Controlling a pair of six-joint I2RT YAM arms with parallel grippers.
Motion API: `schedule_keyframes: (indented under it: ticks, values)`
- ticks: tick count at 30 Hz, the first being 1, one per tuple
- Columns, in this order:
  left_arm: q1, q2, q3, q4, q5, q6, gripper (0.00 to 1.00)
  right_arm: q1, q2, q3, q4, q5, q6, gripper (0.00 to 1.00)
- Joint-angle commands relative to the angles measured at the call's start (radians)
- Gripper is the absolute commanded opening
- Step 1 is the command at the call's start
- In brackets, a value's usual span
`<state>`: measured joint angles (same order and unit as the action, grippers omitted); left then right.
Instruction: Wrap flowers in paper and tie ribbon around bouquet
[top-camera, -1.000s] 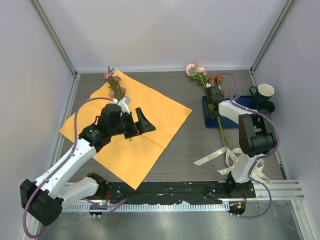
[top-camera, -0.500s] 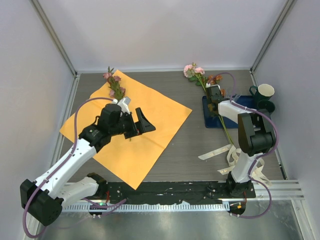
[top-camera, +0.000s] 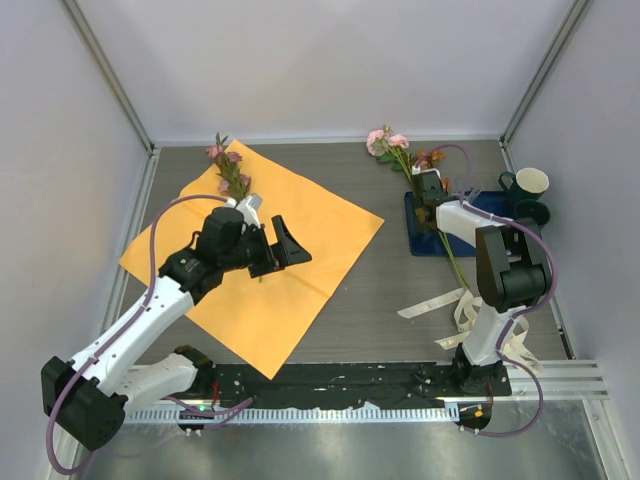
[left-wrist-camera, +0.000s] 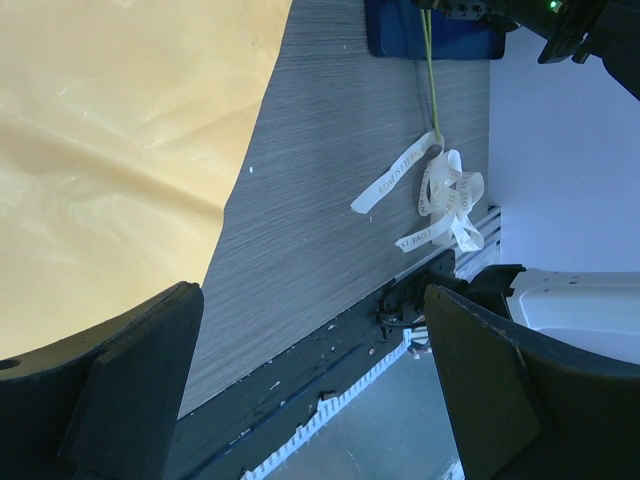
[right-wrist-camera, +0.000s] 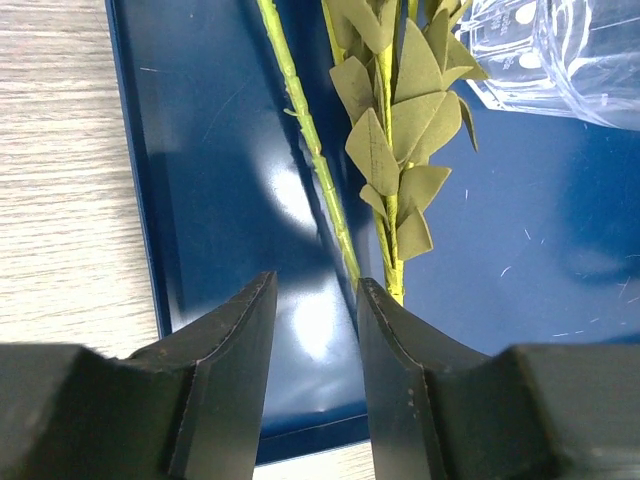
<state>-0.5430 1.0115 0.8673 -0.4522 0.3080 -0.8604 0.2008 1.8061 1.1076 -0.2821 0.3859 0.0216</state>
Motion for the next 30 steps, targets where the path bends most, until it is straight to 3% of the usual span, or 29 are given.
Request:
schedule_keyframes:
  ticks: [1, 13, 21, 30]
  values:
    - [-0.003, 0.002, 0.027, 0.043, 0.022, 0.000, 0.97, -0.009, -0.060, 0.012, 0.047, -0.010, -0.003, 0.45]
    - [-0.017, 0.035, 0.012, 0.084, 0.039, -0.031, 0.95, -0.055, -0.159, 0.000, 0.066, -0.180, 0.118, 0.45]
    - [-0.080, 0.078, 0.035, 0.125, 0.025, -0.051, 0.94, -0.092, -0.077, 0.038, 0.046, -0.199, 0.060, 0.38]
    - [-0.087, 0.078, 0.030, 0.127, 0.016, -0.055, 0.94, -0.097, -0.010, 0.020, 0.072, -0.214, 0.040, 0.37]
